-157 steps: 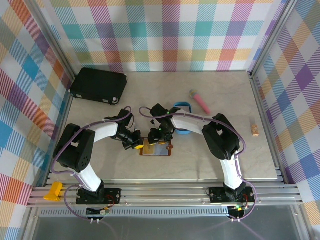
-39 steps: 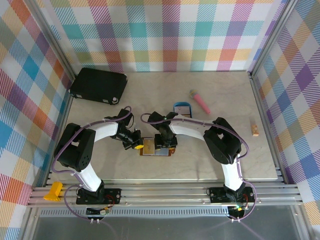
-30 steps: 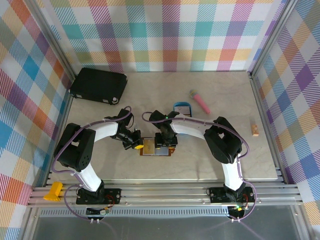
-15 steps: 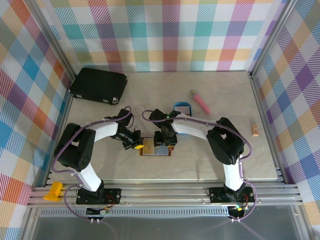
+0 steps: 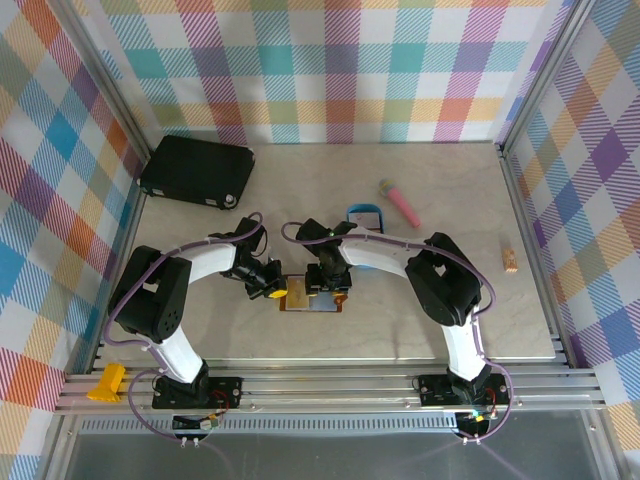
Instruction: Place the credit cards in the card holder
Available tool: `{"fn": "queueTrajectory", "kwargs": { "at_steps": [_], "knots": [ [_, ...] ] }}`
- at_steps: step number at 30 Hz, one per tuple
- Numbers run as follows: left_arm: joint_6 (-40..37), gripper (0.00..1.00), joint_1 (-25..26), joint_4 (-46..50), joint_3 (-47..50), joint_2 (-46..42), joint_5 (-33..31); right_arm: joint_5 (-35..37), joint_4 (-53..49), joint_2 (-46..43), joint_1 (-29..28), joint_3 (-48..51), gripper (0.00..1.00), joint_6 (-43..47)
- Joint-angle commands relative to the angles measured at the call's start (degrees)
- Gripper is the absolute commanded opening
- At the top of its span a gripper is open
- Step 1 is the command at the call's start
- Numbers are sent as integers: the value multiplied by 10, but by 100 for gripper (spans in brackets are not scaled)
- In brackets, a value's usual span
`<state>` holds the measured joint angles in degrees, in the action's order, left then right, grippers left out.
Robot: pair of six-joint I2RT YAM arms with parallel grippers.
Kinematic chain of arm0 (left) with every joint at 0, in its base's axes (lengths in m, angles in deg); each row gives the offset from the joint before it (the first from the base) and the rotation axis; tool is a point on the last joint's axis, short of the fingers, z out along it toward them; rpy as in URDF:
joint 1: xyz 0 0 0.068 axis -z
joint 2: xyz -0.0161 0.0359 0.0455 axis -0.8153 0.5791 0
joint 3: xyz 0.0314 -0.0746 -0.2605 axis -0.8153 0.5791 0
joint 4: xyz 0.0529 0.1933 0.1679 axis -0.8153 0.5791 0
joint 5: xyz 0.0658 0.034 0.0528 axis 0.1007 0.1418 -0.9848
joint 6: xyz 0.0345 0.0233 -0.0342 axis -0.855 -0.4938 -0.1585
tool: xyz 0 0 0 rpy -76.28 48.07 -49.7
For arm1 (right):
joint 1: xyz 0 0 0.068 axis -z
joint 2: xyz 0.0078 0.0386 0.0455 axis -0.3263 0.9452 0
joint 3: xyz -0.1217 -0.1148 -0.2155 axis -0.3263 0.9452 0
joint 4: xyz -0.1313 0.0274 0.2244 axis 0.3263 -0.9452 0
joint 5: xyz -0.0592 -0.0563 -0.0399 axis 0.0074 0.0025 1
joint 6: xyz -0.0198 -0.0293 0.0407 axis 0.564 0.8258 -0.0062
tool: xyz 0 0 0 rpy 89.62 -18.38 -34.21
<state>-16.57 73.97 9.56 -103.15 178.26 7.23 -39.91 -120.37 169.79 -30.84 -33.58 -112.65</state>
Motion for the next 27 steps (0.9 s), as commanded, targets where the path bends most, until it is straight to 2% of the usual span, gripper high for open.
{"fn": "queueTrajectory", "kwargs": {
  "at_steps": [1, 27],
  "knots": [
    [-5, 0, -3, 11, 3, 24, -14, -15, 0, 16, 2, -12, 53, 4],
    [-5, 0, -3, 11, 5, 23, -13, -133, 150, -12, 18, 62, 54, -44]
  ]
}}
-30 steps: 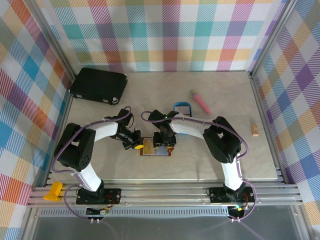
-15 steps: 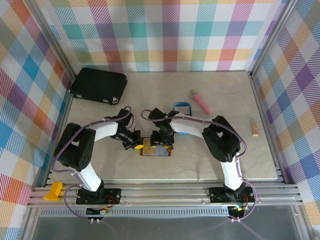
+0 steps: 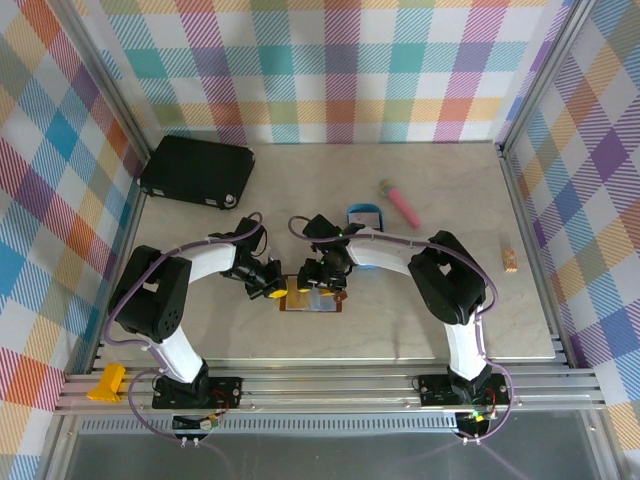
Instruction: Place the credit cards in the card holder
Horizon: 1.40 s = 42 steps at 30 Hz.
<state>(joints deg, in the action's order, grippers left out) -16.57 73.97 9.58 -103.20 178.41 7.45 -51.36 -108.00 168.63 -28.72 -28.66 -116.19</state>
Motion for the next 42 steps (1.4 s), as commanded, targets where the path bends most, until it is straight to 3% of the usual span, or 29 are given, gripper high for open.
{"fn": "queueTrajectory", "kwargs": {
  "at_steps": [1, 13, 42],
  "knots": [
    [-4, 0, -3, 11, 5, 22, -16, -20, 30, -1, -2, 14, 54, -9],
    [-3, 0, -3, 11, 6, 23, -16, -76, 131, -31, 3, 56, 49, -23],
    [14, 2, -10, -13, 19, -21, 1, -73, 132, -1, 3, 27, 44, -31]
  ]
}}
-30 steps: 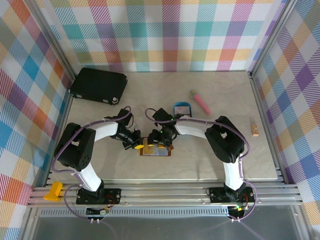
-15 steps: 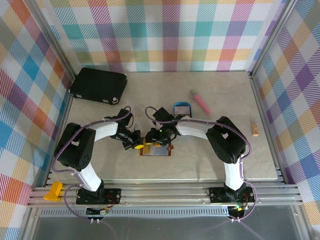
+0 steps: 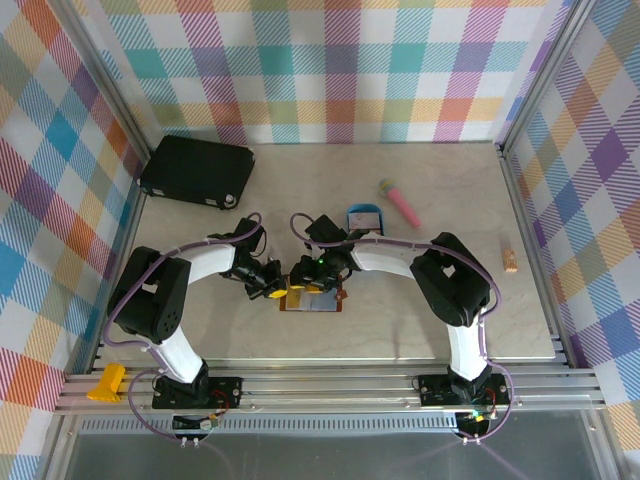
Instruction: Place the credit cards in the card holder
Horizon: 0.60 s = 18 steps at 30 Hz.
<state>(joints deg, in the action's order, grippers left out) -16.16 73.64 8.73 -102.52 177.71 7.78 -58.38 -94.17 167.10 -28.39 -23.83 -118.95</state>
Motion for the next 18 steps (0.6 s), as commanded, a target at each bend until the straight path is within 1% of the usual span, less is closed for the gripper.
{"fn": "queueTrajectory", "kwargs": {
  "at_steps": [1, 6, 10, 13, 18],
  "knots": [
    [12, 3, -7, -4, 11, -17, -2, 1, -11, 16, -1, -25, 44, -4],
    [12, 9, -9, 22, -7, -52, -26, 22, -40, 21, -4, -42, 44, -5],
    [36, 10, -12, 37, -3, -82, -39, 41, -64, 26, -6, -55, 44, -11],
    [76, 9, -13, 28, 25, -111, -34, 44, -74, 32, -7, -64, 44, -17],
    [164, 6, -10, -25, 91, -192, -8, 45, -79, 37, -10, -73, 44, -19]
  ]
}}
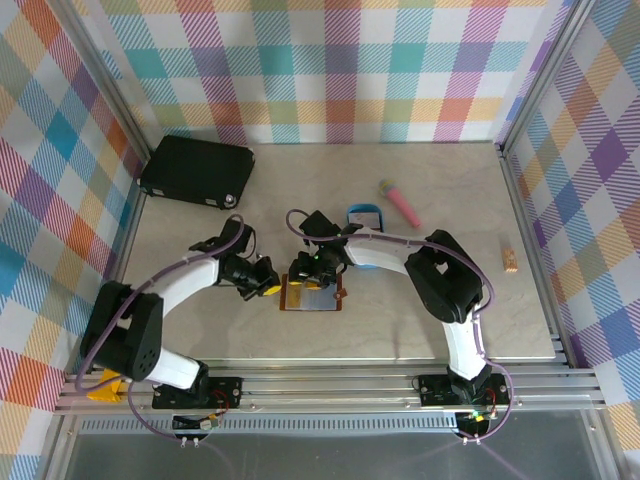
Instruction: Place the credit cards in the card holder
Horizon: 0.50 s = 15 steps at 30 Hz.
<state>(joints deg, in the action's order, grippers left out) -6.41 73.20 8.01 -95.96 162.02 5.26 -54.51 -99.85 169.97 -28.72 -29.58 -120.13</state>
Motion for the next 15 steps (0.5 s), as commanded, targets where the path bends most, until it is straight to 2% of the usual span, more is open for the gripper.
{"fn": "queueTrajectory", "kwargs": {
  "at_steps": [1, 7, 15],
  "knots": [
    [79, 5, -3, -23, 33, -52, 18, 7, -22, 10, -7, -17, 44, -7],
    [129, 5, 33, -52, 49, -89, 19, 4, -21, 17, -10, -23, 44, -7],
    [199, 5, 89, -208, 103, -83, 10, 2, -25, 19, -11, -27, 44, -11]
  ]
}}
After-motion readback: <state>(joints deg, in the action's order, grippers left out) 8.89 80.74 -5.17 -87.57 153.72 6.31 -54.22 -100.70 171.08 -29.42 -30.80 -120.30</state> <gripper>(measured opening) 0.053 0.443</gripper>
